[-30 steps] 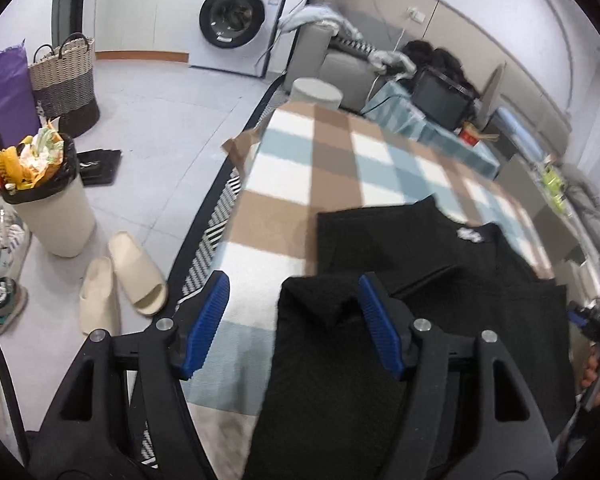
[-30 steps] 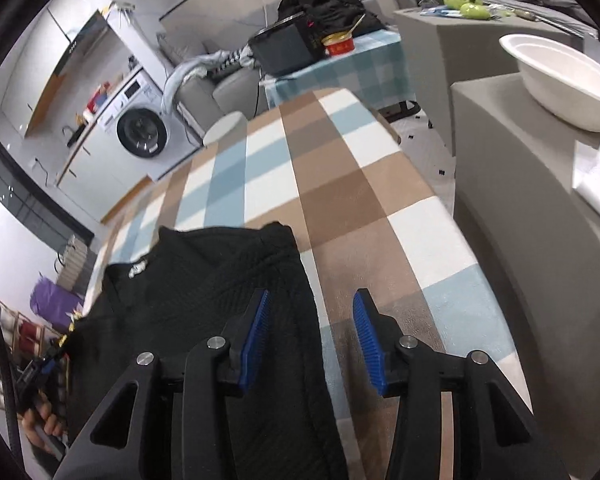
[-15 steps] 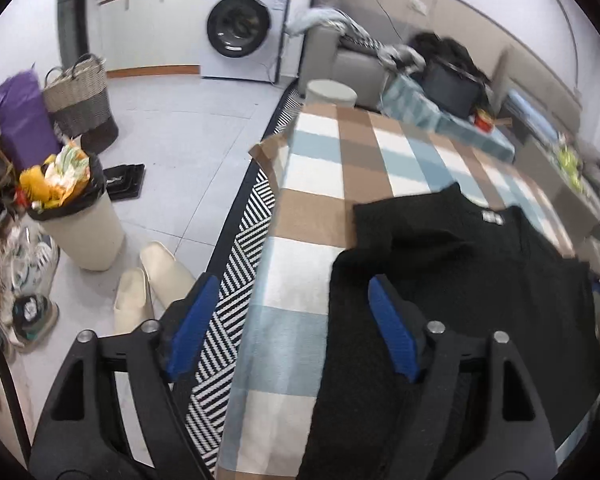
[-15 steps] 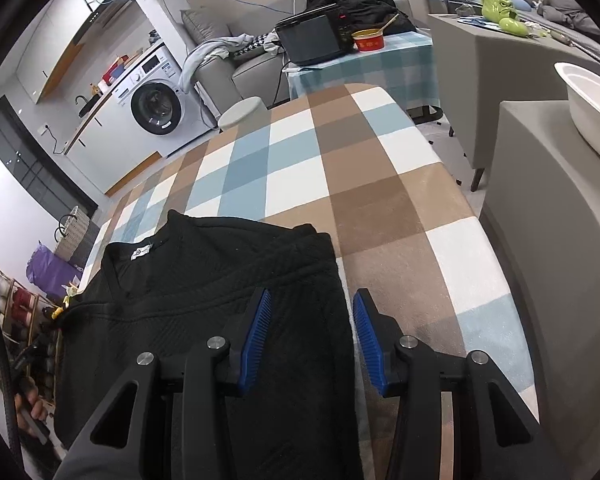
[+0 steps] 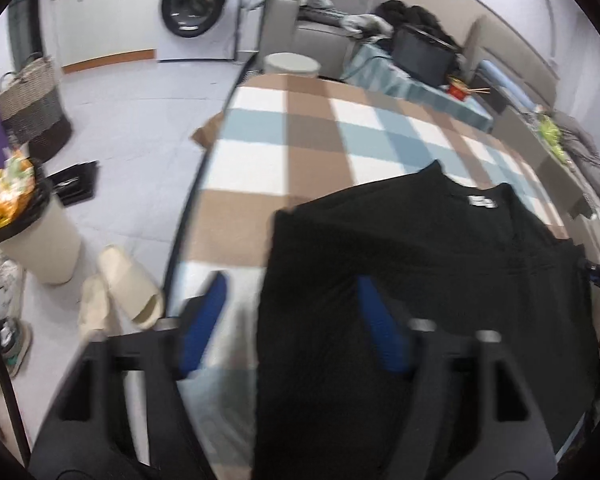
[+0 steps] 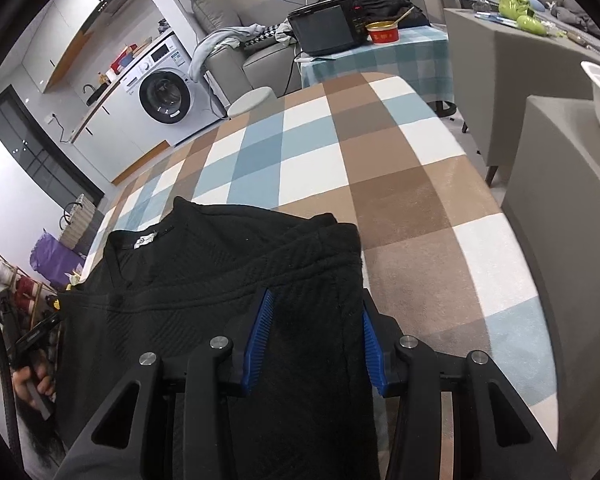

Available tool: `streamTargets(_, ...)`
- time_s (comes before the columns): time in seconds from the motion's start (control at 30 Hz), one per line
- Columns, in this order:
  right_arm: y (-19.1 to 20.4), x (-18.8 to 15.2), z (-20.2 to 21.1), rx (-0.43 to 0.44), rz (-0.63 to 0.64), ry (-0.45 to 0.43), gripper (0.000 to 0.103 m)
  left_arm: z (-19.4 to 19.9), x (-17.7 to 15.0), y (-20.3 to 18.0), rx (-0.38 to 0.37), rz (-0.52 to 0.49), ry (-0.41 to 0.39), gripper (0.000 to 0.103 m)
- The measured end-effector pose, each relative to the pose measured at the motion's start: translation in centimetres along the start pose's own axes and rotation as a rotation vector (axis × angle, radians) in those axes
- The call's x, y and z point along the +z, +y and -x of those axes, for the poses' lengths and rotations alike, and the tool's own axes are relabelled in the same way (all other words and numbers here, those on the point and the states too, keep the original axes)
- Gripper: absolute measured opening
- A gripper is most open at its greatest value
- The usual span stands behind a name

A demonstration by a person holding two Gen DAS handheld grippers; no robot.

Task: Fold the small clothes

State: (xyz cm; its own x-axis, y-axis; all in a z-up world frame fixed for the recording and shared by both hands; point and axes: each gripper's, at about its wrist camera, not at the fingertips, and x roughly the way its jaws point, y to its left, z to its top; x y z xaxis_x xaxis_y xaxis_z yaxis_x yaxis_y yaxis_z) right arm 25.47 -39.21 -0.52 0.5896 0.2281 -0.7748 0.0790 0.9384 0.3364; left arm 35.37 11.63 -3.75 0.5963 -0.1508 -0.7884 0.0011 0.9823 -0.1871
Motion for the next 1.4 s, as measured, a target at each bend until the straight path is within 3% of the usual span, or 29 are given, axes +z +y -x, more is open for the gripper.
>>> streamTargets(0.03,0.1,0.0,0.0,0.000,0.009,-0.003,0.025,-0.2,0.2,-0.2,-0.004,-0.007,0.008,0.018)
streamTargets(0.07,0.3,-0.1,0.2,-0.008,0.026,-0.010,0.020,-0.1,0.3,-0.4,-0.002,-0.007,0.001,0.013)
streamTargets(0.1,0.4,-0.2,0.5,-0.011,0.040,-0.025,0.009,0.4,0.3,-0.6,-0.002,-0.007,-0.028,0.005)
streamTargets(0.33,3.0,-1.0,4.2,-0.042,0.199,-0.167,0.005,3.7,-0.3,-0.7,-0.021,0.013,-0.120,0.004)
streamTargets(0.57,4.2,1.6,5.7,-0.011,0.171,-0.266,0.004,6.5,2.0,-1.1,-0.032,0.028,-0.208,0.003)
streamTargets(0.7,4.0,4.6,5.7,-0.006,0.095,-0.325,0.004,6.9,4.4,-0.4,0.002,0.059,-0.257,0.004)
streamTargets(0.77,3.7,5.7,4.7,-0.012,0.056,-0.320,0.010,5.5,5.2,0.6,0.035,0.105,-0.227,0.006)
streamTargets(0.8,3.4,6.3,4.0,-0.031,0.035,-0.310,0.025,4.1,5.5,1.2,0.046,0.132,-0.180,0.017)
streamTargets(0.83,3.1,6.6,2.9,-0.075,0.019,-0.286,0.032,2.9,5.5,1.6,0.059,0.150,-0.127,0.030)
streamTargets(0.93,1.7,6.4,1.0,-0.088,-0.017,-0.217,0.032,1.3,4.4,2.5,0.078,0.175,-0.046,0.032)
streamTargets(1.1,0.3,3.6,0.9,-0.088,-0.013,-0.133,0.033,2.5,1.7,2.3,0.071,0.155,-0.034,0.036)
streamTargets(1.23,0.1,0.8,2.2,-0.055,0.003,-0.088,0.042,4.8,-1.3,1.3,0.097,0.129,-0.055,0.049)
streamTargets(1.37,0.4,-2.8,3.8,-0.008,0.025,-0.039,0.051,7.5,-4.5,0.7,0.100,0.116,-0.074,0.053)
streamTargets(1.4,0.4,-3.5,4.0,0.002,0.028,-0.030,0.057,8.3,-5.6,0.4,0.097,0.114,-0.076,0.060)
